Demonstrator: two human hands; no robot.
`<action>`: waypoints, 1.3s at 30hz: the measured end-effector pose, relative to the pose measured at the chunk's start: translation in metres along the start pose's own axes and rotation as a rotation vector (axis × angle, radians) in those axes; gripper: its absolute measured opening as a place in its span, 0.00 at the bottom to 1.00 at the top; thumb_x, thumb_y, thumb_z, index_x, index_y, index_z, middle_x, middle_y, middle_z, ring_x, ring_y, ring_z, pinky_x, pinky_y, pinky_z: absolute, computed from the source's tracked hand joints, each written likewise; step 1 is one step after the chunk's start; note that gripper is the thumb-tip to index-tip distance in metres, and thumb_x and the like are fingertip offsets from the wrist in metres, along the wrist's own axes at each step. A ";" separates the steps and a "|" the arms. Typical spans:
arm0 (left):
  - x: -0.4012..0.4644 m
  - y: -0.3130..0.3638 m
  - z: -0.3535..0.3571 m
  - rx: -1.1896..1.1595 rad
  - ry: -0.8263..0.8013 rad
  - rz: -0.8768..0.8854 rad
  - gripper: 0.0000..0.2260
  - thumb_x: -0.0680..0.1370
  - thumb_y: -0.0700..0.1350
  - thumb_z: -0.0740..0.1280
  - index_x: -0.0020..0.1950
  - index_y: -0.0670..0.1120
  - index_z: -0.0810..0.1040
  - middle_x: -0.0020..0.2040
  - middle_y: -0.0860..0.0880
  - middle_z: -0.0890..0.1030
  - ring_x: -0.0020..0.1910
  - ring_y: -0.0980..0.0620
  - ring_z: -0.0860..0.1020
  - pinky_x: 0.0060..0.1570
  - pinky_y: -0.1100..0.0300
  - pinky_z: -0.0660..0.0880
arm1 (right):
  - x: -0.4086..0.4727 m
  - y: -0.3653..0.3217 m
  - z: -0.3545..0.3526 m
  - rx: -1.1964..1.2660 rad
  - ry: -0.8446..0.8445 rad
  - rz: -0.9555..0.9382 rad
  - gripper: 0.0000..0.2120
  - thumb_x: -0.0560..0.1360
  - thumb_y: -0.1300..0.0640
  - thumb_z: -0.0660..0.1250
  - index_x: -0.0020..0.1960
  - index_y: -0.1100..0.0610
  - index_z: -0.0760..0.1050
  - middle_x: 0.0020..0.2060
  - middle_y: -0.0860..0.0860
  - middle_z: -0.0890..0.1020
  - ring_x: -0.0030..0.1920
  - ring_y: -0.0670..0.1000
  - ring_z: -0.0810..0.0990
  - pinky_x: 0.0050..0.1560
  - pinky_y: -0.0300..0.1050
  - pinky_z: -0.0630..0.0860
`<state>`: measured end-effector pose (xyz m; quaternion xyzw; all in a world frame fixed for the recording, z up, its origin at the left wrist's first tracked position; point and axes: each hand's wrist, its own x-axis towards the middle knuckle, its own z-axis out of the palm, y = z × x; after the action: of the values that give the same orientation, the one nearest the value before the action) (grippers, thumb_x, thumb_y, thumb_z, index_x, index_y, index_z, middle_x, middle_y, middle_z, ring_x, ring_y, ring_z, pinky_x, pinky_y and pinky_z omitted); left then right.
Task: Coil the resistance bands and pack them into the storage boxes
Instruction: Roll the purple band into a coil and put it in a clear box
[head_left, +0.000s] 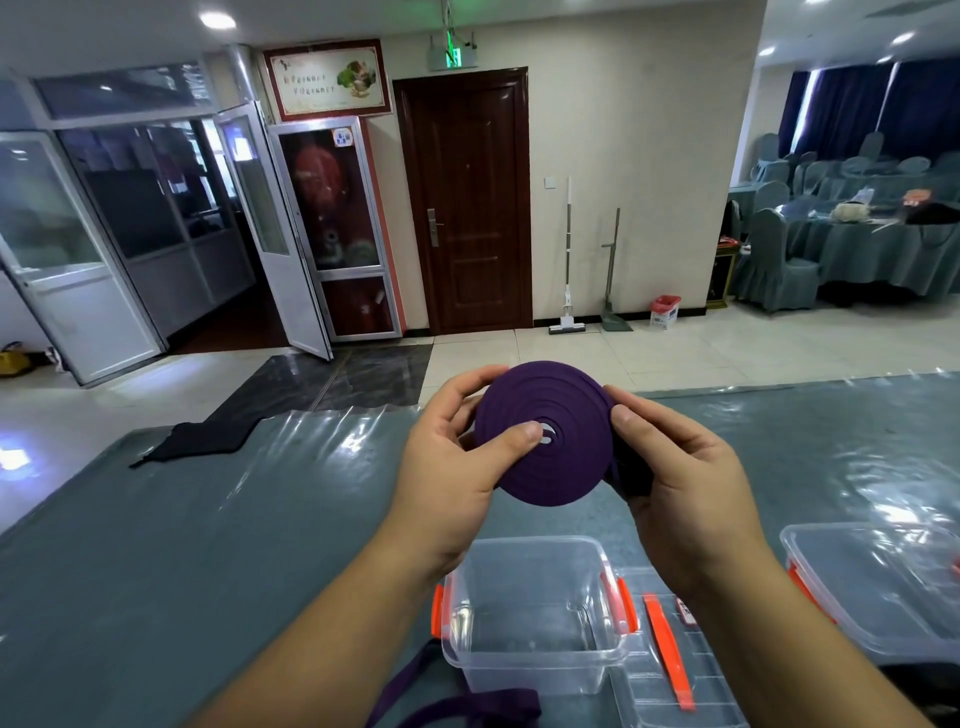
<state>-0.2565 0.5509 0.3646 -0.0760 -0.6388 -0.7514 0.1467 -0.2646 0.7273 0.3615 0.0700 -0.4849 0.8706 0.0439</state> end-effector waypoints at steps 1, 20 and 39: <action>0.000 0.001 0.000 -0.008 -0.002 0.004 0.27 0.66 0.43 0.79 0.64 0.52 0.79 0.59 0.48 0.86 0.57 0.46 0.85 0.50 0.53 0.82 | 0.000 0.000 0.000 0.022 0.002 0.004 0.10 0.78 0.65 0.66 0.56 0.58 0.83 0.50 0.56 0.89 0.50 0.54 0.88 0.49 0.46 0.86; 0.005 0.012 -0.005 0.106 -0.169 -0.035 0.26 0.73 0.31 0.75 0.67 0.51 0.78 0.56 0.47 0.86 0.55 0.45 0.85 0.53 0.52 0.83 | 0.005 -0.003 -0.003 -0.104 -0.036 -0.025 0.12 0.75 0.68 0.70 0.57 0.60 0.83 0.48 0.58 0.88 0.48 0.57 0.88 0.44 0.43 0.84; 0.009 0.016 -0.002 0.122 -0.129 -0.217 0.12 0.79 0.43 0.72 0.62 0.46 0.82 0.53 0.44 0.87 0.48 0.48 0.86 0.46 0.56 0.83 | 0.010 -0.001 -0.023 -0.408 -0.210 -0.101 0.17 0.72 0.71 0.74 0.59 0.57 0.84 0.51 0.53 0.89 0.55 0.55 0.87 0.57 0.52 0.83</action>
<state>-0.2600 0.5458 0.3824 -0.0457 -0.6958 -0.7163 0.0273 -0.2764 0.7472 0.3526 0.1741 -0.6485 0.7394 0.0500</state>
